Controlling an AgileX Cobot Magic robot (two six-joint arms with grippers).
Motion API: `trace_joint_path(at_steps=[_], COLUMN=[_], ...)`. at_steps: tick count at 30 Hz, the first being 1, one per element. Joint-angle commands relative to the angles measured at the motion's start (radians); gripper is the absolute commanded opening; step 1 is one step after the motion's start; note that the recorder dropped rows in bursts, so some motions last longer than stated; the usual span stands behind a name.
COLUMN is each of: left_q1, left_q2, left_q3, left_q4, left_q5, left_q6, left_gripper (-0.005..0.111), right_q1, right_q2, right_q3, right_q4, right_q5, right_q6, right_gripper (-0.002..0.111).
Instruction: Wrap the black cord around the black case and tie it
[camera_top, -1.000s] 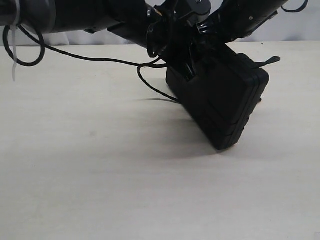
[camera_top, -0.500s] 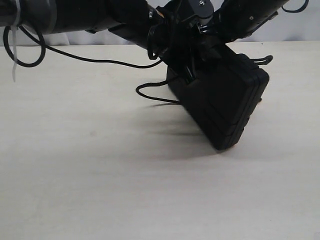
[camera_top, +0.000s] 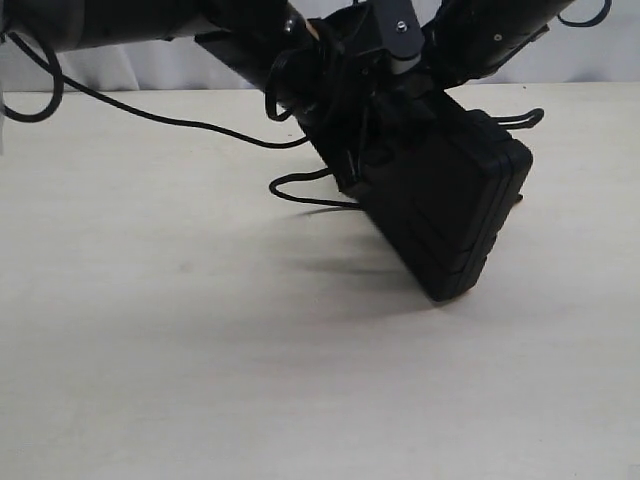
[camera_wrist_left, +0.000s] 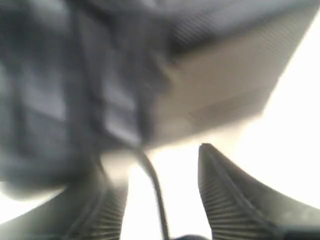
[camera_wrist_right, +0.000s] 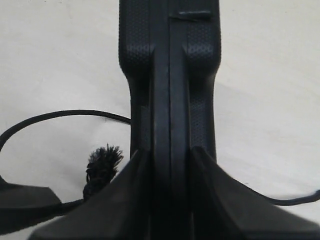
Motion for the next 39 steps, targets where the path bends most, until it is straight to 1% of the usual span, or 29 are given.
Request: trace_joint_path(at_steps=[1,3,5,9,11,13,15,19,23,26,32,34,39], left_q1=[0.063,0.095,0.1,0.1,0.1,0.1,0.1,0.1,0.1,0.1,0.1,0.1,0.1], left_q2=[0.016,0.037,0.053,0.069,0.073,0.074,0.074,0.074,0.076,0.076,0.083,0.097,0.133], left_q3=[0.001,0.001,0.001,0.001,0.001,0.001,0.001,0.001,0.001,0.001,0.001,0.001,0.001], left_q4=[0.005,-0.011,-0.036,-0.098,-0.125,-0.151,-0.205,-0.342,-0.469,-0.478,-0.444,-0.44,-0.442], left_q5=[0.058,0.087,0.115,0.089,0.064,0.042,0.031,-0.007,-0.007,-0.007,-0.007,-0.007,-0.039], left_q6=[-0.06,-0.079,-0.064,-0.018,-0.018,-0.013,0.03,0.112,0.204,0.211,0.209,0.209,0.193], left_gripper=[0.043,0.043,0.043,0.041,0.03,0.014,0.0,0.0,0.0,0.0,0.0,0.0,0.0], right_q1=[0.003,0.003,0.003,0.003,0.003,0.003,0.003,0.003,0.003,0.003,0.003,0.003,0.003], right_q2=[0.008,0.008,0.008,0.008,0.008,0.008,0.008,0.008,0.008,0.008,0.008,0.008,0.008], right_q3=[0.009,0.009,0.009,0.009,0.009,0.009,0.009,0.009,0.009,0.009,0.009,0.009,0.009], right_q4=[0.011,0.011,0.011,0.011,0.011,0.011,0.011,0.011,0.017,0.035,0.04,0.04,0.082], right_q5=[0.074,0.074,0.074,0.074,0.074,0.074,0.074,0.074,0.074,0.074,0.074,0.076,0.096], right_q6=[-0.009,-0.009,-0.009,-0.009,-0.009,-0.009,-0.007,-0.007,-0.007,-0.007,-0.007,-0.007,-0.048], right_gripper=[0.004,0.004,0.004,0.004,0.004,0.004,0.004,0.004,0.004,0.004,0.005,0.01,0.033])
